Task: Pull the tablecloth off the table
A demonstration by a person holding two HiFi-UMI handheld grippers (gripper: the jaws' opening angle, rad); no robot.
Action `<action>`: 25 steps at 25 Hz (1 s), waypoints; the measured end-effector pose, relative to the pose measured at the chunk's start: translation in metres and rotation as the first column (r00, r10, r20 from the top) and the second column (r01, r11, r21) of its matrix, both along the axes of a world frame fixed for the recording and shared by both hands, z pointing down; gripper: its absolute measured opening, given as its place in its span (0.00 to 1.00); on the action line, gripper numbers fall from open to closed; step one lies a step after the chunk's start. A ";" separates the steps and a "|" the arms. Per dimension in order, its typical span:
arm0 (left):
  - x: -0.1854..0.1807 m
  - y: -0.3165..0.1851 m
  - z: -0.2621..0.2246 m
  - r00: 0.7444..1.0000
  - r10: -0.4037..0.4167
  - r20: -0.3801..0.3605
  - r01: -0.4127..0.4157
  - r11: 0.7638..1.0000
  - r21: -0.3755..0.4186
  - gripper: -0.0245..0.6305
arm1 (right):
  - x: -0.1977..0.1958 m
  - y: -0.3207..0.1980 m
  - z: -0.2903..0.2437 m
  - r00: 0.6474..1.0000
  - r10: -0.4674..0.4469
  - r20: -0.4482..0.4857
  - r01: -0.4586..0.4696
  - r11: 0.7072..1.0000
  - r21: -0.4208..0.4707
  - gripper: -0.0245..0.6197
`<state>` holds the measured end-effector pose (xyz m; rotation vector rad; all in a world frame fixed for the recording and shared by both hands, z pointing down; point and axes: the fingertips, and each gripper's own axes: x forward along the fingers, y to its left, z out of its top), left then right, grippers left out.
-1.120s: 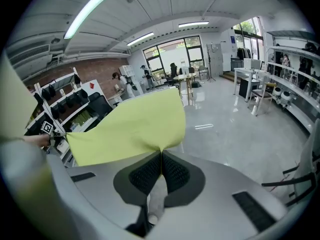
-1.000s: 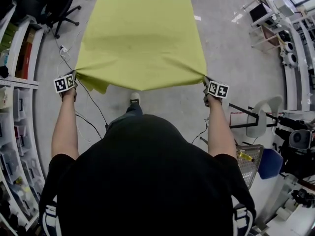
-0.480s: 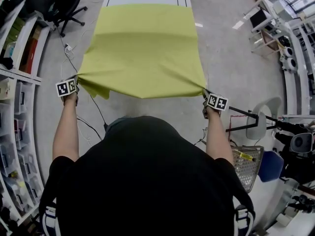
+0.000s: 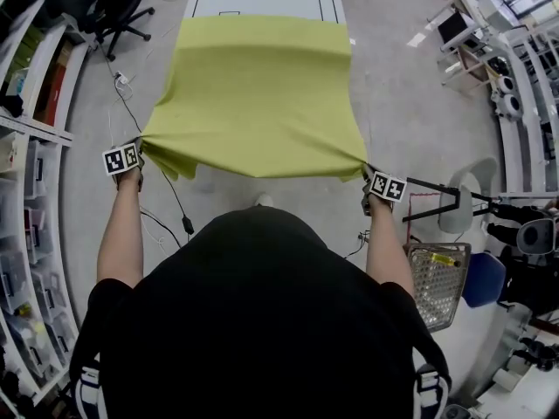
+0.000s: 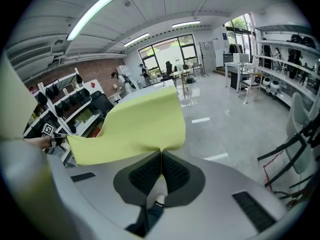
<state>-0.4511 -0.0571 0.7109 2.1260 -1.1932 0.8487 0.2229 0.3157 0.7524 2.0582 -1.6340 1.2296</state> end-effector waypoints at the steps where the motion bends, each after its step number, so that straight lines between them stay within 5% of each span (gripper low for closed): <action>1: -0.004 0.004 0.000 1.000 0.002 -0.005 -0.002 1.000 -0.002 0.07 | -0.004 0.007 -0.001 1.000 0.009 -0.001 -0.009 1.000 -0.002 0.07; 14: -0.090 0.033 0.002 0.999 0.002 -0.036 -0.003 1.000 -0.015 0.07 | -0.077 0.060 -0.016 0.996 0.082 -0.017 -0.081 0.996 0.039 0.07; 25: -0.109 0.035 -0.001 0.998 -0.009 -0.070 0.008 1.000 -0.014 0.07 | -0.098 0.063 -0.025 0.994 0.104 -0.023 -0.102 0.992 0.072 0.07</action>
